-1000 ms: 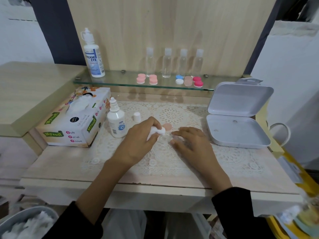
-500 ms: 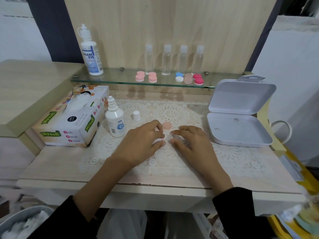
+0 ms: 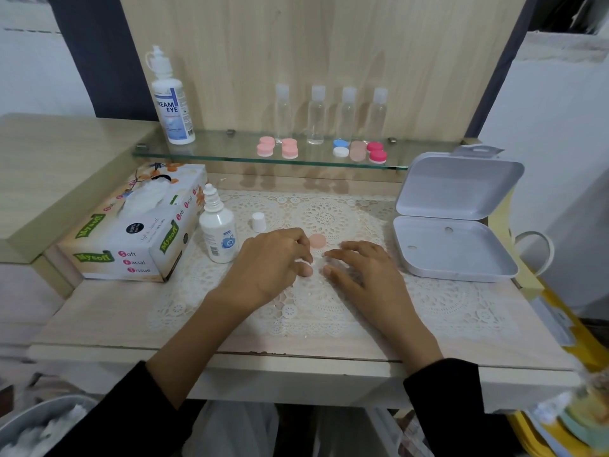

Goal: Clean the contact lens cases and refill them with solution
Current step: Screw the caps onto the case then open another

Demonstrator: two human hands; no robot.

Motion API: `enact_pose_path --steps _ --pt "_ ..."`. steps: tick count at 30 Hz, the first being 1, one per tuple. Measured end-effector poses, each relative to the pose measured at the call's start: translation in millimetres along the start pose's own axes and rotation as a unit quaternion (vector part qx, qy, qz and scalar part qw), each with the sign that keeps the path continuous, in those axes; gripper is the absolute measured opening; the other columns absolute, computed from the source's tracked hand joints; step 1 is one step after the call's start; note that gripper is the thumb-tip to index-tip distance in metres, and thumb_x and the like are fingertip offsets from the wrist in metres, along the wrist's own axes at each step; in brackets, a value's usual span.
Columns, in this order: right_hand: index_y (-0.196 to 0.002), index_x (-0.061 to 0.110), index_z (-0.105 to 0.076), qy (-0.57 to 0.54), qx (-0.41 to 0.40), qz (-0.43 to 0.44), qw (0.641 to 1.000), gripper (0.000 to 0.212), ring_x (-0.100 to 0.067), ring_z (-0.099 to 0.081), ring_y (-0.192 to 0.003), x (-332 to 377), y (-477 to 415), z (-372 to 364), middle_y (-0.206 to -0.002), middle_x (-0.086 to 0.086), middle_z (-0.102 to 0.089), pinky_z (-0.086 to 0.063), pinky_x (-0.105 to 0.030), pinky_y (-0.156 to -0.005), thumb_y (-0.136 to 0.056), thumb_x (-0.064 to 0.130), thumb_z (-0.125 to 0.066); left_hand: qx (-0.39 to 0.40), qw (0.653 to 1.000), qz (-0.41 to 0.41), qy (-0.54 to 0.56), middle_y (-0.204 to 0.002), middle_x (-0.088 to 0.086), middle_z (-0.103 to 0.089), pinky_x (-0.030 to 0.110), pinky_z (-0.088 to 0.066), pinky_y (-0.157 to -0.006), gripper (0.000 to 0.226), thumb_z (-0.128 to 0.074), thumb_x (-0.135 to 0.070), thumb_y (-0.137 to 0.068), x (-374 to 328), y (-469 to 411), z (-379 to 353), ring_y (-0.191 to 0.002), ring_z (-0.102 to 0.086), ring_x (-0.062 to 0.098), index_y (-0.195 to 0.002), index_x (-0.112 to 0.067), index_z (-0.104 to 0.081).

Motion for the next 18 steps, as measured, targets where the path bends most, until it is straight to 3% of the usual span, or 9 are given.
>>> enact_pose_path --steps 5,10,14,18 --pt "-0.111 0.032 -0.070 -0.009 -0.003 -0.002 1.000 0.037 -0.013 -0.047 -0.120 -2 -1 0 -0.124 0.009 -0.062 -0.040 -0.040 -0.101 -0.086 0.051 -0.052 0.055 0.980 0.053 0.184 -0.094 -0.013 -0.064 0.032 -0.048 -0.080 0.011 -0.079 -0.020 -0.074 16 -7 -8 -0.088 -0.061 0.010 -0.084 -0.016 -0.075" --pt "-0.111 0.033 -0.070 -0.010 -0.008 0.001 1.000 0.036 -0.012 -0.047 -0.119 -1 -1 1 -0.123 0.011 -0.061 -0.039 -0.039 -0.101 -0.085 0.052 -0.053 -0.045 0.952 0.101 0.284 -0.098 -0.008 -0.065 0.032 -0.049 -0.085 0.006 -0.072 -0.018 -0.082 31 -1 -1 -0.093 -0.060 0.010 -0.088 -0.017 -0.074" --pt "-0.111 0.031 -0.071 -0.006 -0.010 0.001 1.000 0.037 -0.013 -0.048 -0.119 0 -1 2 -0.123 0.010 -0.062 -0.040 -0.039 -0.100 -0.085 0.051 -0.053 -0.042 0.973 0.038 0.223 -0.112 -0.008 -0.055 0.017 -0.042 -0.086 0.017 -0.058 -0.011 -0.092 15 1 -1 -0.100 -0.056 0.009 -0.103 -0.012 -0.071" --pt "-0.111 0.031 -0.070 -0.009 -0.008 -0.001 1.000 0.034 -0.012 -0.047 -0.120 -2 -1 0 -0.123 0.011 -0.061 -0.040 -0.039 -0.100 -0.086 0.050 -0.056 -0.050 0.997 -0.039 0.050 -0.104 -0.013 -0.058 0.027 -0.050 -0.069 0.017 -0.062 -0.012 -0.090 -1 8 2 -0.087 -0.060 0.010 -0.101 -0.020 -0.072"
Point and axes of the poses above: each hand's wrist, its own y-axis away from the middle knuckle, its own z-axis out of the back of the hand, x = y × z, the point moved 9 cm from there along -y, towards the middle knuckle
